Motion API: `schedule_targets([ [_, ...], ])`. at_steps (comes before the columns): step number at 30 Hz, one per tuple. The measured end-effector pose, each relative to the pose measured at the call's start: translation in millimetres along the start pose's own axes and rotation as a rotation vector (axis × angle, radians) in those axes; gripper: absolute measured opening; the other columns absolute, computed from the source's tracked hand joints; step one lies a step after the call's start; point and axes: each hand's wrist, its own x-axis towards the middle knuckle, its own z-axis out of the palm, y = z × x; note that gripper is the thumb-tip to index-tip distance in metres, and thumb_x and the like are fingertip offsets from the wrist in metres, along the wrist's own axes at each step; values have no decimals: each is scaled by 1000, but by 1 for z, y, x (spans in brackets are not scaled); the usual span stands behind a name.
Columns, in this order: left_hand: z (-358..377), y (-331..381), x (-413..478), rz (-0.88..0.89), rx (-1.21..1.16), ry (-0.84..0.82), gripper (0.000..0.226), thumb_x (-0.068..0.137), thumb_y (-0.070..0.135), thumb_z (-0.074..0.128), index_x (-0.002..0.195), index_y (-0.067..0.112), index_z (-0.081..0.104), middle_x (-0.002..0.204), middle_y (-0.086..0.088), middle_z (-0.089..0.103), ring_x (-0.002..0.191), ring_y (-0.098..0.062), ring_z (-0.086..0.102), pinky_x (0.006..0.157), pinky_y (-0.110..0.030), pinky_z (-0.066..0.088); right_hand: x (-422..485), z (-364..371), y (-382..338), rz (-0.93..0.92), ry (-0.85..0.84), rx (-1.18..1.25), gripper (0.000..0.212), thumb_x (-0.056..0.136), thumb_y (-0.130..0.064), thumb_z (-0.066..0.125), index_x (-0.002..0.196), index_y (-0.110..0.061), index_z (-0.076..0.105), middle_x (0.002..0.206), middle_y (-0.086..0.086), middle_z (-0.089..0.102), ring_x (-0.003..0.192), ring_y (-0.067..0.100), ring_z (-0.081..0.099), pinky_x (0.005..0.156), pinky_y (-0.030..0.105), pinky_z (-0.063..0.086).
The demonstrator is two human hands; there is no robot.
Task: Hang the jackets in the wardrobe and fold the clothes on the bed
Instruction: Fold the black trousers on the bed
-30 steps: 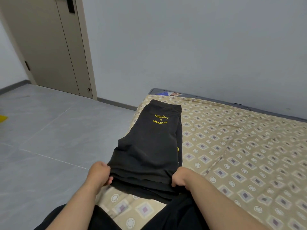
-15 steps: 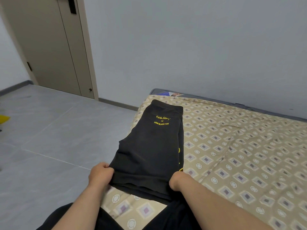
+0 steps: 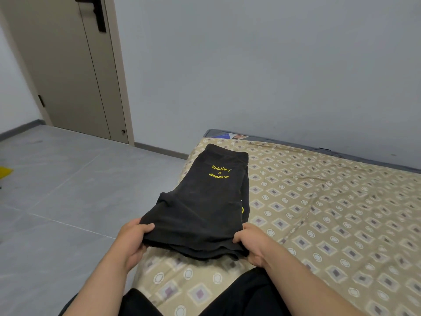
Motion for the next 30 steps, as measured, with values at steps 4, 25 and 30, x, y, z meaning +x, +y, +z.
schedule_targets([
  [4,-22,13,-18,60,-125,-4,15,96,-8,46,101,-3,59,102,-22,67,87,-25,66,71,-32,55,-28,-9,-2,-125,-8,220,48,84,15,45,112,-22,54,101,17,67,73,25,67,51,28,52],
  [25,-54,21,-109,286,-312,-163,54,67,-25,30,94,-1,71,89,-16,68,78,-21,71,61,-23,60,-96,-29,15,-339,-505,7,55,68,25,42,114,0,56,95,16,54,78,26,52,66,33,49],
  [30,-41,26,-92,163,-446,-138,51,62,-22,33,94,-4,69,95,-18,68,86,-24,72,66,-26,61,-74,-29,3,-270,-457,211,71,69,31,23,117,-8,59,114,8,69,107,20,69,79,36,54],
])
